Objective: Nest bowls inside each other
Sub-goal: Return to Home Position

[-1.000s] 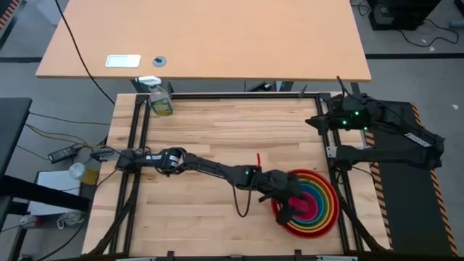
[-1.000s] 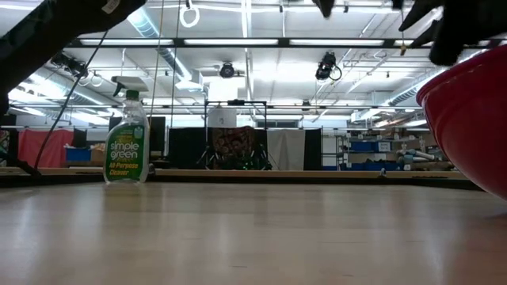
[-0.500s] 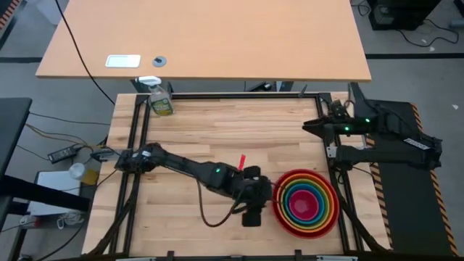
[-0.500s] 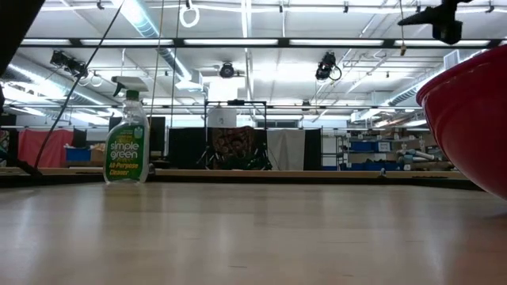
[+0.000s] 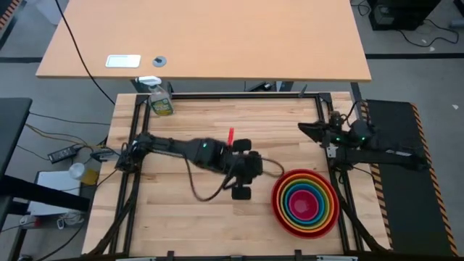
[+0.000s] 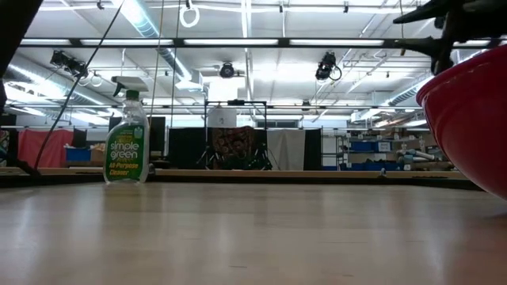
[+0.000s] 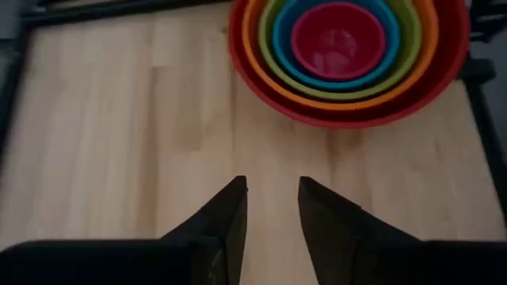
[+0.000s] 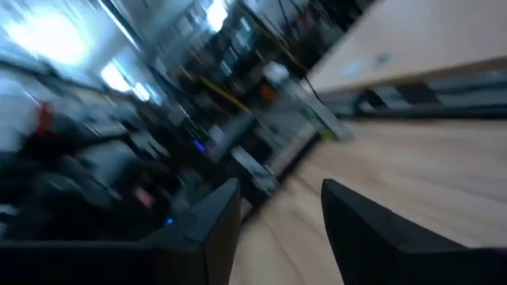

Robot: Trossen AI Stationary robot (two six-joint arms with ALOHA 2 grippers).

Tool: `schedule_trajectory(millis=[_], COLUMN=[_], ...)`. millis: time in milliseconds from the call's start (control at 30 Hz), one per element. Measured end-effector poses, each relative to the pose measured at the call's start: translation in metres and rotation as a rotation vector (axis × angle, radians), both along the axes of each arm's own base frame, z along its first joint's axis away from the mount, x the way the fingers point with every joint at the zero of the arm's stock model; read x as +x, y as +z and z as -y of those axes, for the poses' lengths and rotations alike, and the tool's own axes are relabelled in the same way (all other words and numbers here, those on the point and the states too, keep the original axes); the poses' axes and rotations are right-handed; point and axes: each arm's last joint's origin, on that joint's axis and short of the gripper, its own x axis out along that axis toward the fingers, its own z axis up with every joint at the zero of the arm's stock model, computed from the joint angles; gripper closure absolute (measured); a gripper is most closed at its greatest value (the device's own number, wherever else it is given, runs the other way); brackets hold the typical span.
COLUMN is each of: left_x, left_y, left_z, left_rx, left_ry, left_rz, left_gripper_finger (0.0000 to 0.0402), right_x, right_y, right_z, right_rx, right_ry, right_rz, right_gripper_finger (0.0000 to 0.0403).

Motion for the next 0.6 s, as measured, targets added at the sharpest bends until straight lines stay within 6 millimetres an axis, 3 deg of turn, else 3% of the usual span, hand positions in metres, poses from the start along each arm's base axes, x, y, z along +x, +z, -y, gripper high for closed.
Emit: schedule_trajectory(millis=[200,433,600], left_x=[0.007,-0.008,-0.015], left_y=[-0.001,-0.005,-0.007], left_z=[-0.035,-0.08,-0.099], left_rx=[-0.121,-0.128,-0.154], left_ry=[-0.086,-0.044,-0.073], left_rz=[-0.041,-0.213,-0.289], left_gripper_finger=[0.0286,0.0286,0.0286], right_x=[0.012,0.017,0.018], right_y=[-0.032,-0.061,-0.07], right_z=[0.002,0.003,0.001], right_rx=[0.084,0.166,0.173], right_ry=[0.002,0.016,0.026], right_rz=[0.244,0.25,0.234], right_gripper_finger=[0.0222,0.0223,0.0223])
